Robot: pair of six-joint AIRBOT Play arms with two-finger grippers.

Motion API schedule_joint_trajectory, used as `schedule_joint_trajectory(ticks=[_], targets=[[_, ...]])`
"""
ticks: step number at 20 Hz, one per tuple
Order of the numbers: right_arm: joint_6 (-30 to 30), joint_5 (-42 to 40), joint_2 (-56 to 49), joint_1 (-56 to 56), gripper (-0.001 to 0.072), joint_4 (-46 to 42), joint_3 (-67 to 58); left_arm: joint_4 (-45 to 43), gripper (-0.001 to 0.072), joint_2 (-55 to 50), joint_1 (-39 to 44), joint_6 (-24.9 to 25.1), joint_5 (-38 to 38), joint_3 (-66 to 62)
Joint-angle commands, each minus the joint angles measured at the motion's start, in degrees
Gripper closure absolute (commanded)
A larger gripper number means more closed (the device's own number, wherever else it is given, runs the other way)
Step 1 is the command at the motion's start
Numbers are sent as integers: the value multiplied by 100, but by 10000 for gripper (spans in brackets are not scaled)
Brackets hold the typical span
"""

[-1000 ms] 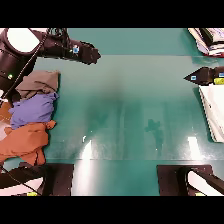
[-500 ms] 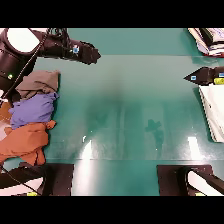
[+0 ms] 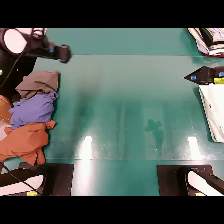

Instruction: Fold the shirts.

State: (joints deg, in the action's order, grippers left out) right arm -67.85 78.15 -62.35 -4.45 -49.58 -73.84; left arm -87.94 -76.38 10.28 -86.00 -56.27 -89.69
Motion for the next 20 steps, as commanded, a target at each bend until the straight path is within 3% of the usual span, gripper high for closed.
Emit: schedule_joint_trajectory(ticks=[1,4,11,12,13,14,20], targets=[[-2,7,2,7,694,2,2,-726,154,-24,-918,-273,111,671],[-2,-33,2,11,694,2,2,-721,154,-291,-1622,-299,754,1438],[-7,-22,2,11,694,4,2,-728,156,-1141,-2253,-407,852,1534],[-9,-20,2,11,694,7,2,-723,200,-1141,-2253,-415,866,1528],[-9,-22,2,11,694,7,2,-719,491,-1139,-2251,-415,822,1495],[-11,-20,2,11,694,7,2,-715,673,-1130,-2253,-407,767,1460],[-11,-120,2,11,694,208,-96,-400,686,-553,-2127,-402,-216,107]])
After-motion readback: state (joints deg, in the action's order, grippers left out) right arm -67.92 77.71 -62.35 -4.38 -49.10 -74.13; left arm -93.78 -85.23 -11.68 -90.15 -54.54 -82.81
